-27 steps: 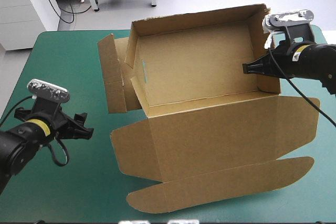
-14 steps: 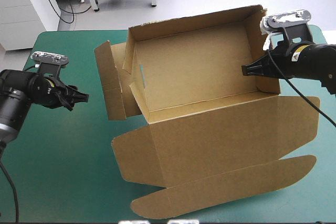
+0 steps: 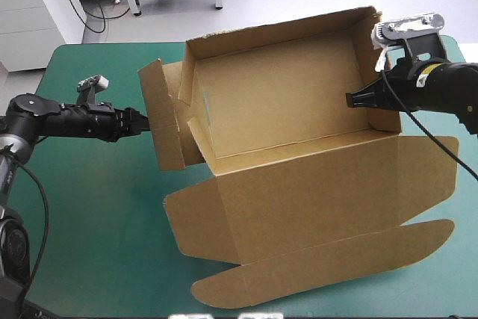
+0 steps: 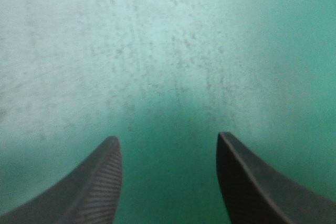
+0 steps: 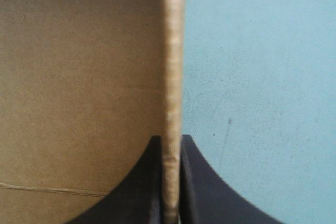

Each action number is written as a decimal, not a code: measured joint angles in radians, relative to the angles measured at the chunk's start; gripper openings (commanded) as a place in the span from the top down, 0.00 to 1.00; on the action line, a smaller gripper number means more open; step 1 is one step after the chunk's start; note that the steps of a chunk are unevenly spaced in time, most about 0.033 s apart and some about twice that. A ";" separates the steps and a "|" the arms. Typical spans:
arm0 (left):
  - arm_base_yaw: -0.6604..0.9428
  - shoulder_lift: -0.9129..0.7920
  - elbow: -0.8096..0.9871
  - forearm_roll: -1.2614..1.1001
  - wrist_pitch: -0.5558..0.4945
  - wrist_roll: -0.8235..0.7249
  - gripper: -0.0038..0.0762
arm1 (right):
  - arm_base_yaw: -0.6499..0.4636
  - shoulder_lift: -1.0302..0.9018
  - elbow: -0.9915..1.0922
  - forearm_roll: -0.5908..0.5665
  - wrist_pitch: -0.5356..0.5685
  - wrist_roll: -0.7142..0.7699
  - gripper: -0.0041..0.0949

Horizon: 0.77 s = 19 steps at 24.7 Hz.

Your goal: Fold the box

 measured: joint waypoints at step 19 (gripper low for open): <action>-0.212 -0.090 0.023 -0.377 0.074 0.236 0.47 | 0.000 0.176 0.000 -0.016 -0.024 0.000 0.98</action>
